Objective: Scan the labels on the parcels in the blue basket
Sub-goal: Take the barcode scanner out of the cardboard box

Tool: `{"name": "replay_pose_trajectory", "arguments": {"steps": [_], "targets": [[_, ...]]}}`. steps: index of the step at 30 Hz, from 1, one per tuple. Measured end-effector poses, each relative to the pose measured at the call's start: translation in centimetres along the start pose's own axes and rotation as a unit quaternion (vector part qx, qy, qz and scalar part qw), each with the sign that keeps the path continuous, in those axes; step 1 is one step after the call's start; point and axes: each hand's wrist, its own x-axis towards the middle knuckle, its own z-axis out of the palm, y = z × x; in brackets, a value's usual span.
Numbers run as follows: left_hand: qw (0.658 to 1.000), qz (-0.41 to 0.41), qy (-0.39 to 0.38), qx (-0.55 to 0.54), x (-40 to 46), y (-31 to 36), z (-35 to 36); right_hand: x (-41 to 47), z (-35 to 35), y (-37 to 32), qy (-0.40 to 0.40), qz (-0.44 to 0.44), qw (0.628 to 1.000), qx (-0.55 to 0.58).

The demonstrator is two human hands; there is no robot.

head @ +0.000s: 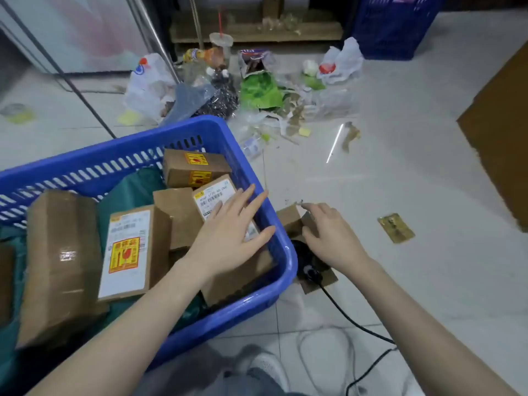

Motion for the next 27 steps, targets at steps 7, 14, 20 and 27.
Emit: {"name": "replay_pose_trajectory", "arguments": {"steps": [7, 14, 20, 27], "targets": [[0.996, 0.046, 0.02, 0.07, 0.7, -2.2, 2.5, 0.8, 6.2, 3.7, -0.077, 0.06, 0.995, -0.011], [0.995, 0.05, 0.046, 0.077, 0.9, -2.7, 3.3, 1.7, 10.6, 5.4, -0.136, 0.093, 0.986, -0.028], [0.995, 0.052, 0.057, 0.071, 0.7, -2.9, 2.9, 1.9, 12.0, 5.7, -0.16, 0.114, 0.979, -0.045], [0.994, 0.044, 0.072, 0.068, -0.2, -2.9, 1.2, 1.7, 10.6, 4.7, -0.112, 0.111, 0.987, -0.024]]}}
